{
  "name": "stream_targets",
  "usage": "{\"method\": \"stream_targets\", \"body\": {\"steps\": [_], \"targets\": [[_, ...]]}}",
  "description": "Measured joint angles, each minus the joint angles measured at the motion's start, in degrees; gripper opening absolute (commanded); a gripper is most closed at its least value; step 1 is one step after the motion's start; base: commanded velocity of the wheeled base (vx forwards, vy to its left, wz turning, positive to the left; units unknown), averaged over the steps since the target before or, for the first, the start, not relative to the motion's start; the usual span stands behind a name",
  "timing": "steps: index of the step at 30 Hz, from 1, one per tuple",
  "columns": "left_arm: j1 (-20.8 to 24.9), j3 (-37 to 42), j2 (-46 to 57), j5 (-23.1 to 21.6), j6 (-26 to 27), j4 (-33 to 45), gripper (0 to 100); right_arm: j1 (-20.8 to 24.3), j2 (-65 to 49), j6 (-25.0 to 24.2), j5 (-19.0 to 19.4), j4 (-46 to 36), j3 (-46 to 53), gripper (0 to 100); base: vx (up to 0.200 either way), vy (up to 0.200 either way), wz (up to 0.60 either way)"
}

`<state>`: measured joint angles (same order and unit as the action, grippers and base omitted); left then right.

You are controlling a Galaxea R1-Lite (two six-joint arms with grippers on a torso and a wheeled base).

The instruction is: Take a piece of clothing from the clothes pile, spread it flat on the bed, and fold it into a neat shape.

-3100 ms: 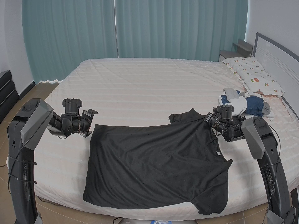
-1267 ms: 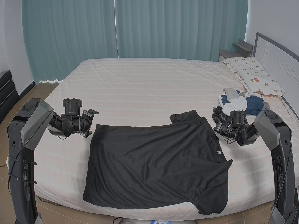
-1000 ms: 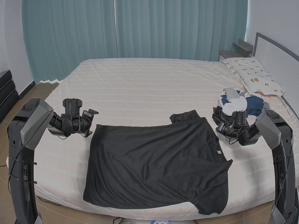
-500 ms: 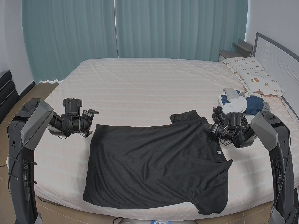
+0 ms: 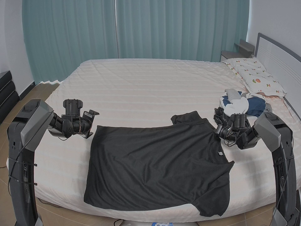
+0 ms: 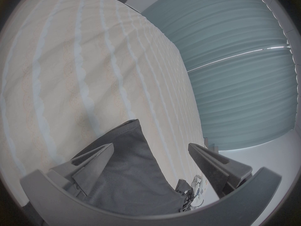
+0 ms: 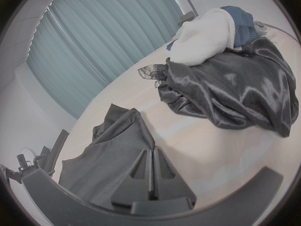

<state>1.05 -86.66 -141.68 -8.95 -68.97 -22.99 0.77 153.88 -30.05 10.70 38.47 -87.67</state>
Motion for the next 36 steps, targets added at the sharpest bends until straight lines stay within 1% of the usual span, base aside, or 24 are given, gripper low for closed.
{"method": "stream_targets", "body": {"steps": [4,5,14,18,23,25,36], "targets": [[0.0,0.0,0.0,0.0,0.0,-0.02,100,-0.22,0.01,0.16,-0.09,0.11,0.0,0,0.0,0.0,0.0],[0.0,0.0,0.0,-0.02,0.0,0.0,100,-0.22,0.01,0.24,-0.09,0.0,0.0,100,0.0,0.0,0.0],[0.02,0.33,0.04,-0.07,0.02,-0.1,100,0.22,-1.05,0.22,-0.15,0.44,0.39,100,0.0,0.0,0.0],[0.1,0.87,0.2,-0.07,0.0,-0.11,100,-0.15,-3.83,0.41,-0.15,0.5,3.86,100,0.0,0.0,0.0],[0.35,2.16,0.89,-0.09,0.0,-0.33,100,-0.95,-10.22,0.52,0.22,1.56,13.59,100,0.0,0.0,0.0],[0.6,2.96,1.52,-0.11,-0.02,-0.44,100,-1.23,-13.53,0.52,0.46,2.52,19.32,100,0.0,0.0,0.0],[2.76,9.05,7.2,-0.93,0.04,-0.38,100,-2.13,-29.99,0.61,2.43,10.41,49.25,100,-0.2,0.0,0.0]]}}
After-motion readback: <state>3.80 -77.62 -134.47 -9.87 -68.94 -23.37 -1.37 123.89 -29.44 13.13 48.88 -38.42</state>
